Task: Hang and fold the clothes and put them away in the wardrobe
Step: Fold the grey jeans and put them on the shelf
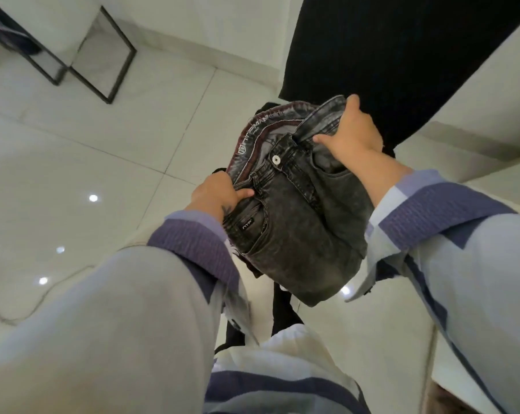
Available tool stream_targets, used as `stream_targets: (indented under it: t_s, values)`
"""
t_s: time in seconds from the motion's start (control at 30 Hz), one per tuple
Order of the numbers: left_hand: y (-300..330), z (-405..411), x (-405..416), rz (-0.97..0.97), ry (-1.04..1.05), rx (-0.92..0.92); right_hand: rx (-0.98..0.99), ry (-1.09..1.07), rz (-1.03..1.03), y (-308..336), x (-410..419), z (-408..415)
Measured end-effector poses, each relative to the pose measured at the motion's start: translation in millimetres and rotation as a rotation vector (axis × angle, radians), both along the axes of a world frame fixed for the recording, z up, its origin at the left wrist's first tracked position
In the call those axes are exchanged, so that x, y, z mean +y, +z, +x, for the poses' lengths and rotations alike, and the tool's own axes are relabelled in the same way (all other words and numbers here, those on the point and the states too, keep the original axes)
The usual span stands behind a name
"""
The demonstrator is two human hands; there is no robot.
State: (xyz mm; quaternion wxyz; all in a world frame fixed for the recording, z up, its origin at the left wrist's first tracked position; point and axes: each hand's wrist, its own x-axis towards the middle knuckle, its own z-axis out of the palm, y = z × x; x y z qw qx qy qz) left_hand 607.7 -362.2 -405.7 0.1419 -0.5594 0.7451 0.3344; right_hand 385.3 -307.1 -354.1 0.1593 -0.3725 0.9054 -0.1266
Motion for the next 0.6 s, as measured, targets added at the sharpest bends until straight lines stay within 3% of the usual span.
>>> stream_targets:
  t_s: [0.27, 0.6]
  values:
    - [89, -63, 43, -0.11, -0.264, 0.131, 0.025, -0.311, -0.212, 82, 142, -19]
    - [212, -184, 160, -0.134, -0.619, 0.332, 0.253, -0.639, -0.256, 191, 328, -54]
